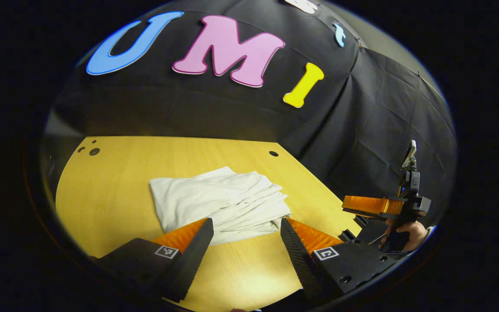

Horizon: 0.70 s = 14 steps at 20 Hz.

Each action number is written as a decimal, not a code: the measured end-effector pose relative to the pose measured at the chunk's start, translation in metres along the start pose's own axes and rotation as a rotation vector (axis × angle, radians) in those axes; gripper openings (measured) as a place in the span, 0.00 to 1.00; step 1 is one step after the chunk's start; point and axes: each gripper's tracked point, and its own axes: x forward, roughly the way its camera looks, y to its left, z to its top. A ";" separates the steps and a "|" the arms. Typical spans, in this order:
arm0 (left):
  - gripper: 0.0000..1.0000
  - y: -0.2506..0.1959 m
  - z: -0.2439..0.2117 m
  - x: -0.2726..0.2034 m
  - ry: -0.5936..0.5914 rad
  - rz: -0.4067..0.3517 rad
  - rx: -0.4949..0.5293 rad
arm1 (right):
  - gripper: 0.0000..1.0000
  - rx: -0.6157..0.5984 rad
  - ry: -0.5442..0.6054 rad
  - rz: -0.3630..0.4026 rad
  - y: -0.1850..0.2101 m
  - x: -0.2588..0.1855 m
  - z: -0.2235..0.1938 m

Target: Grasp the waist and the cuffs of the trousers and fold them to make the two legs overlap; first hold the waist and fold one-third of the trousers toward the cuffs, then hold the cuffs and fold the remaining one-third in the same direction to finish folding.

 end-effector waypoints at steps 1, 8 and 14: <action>0.97 0.006 0.002 -0.011 -0.014 0.007 -0.016 | 0.77 -0.012 -0.001 0.012 0.011 -0.002 -0.003; 0.97 0.053 0.010 -0.079 -0.093 0.063 -0.059 | 0.77 -0.063 0.015 0.096 0.090 -0.003 -0.011; 0.97 0.086 0.012 -0.118 -0.154 0.105 -0.120 | 0.77 -0.150 0.051 0.159 0.144 -0.004 -0.028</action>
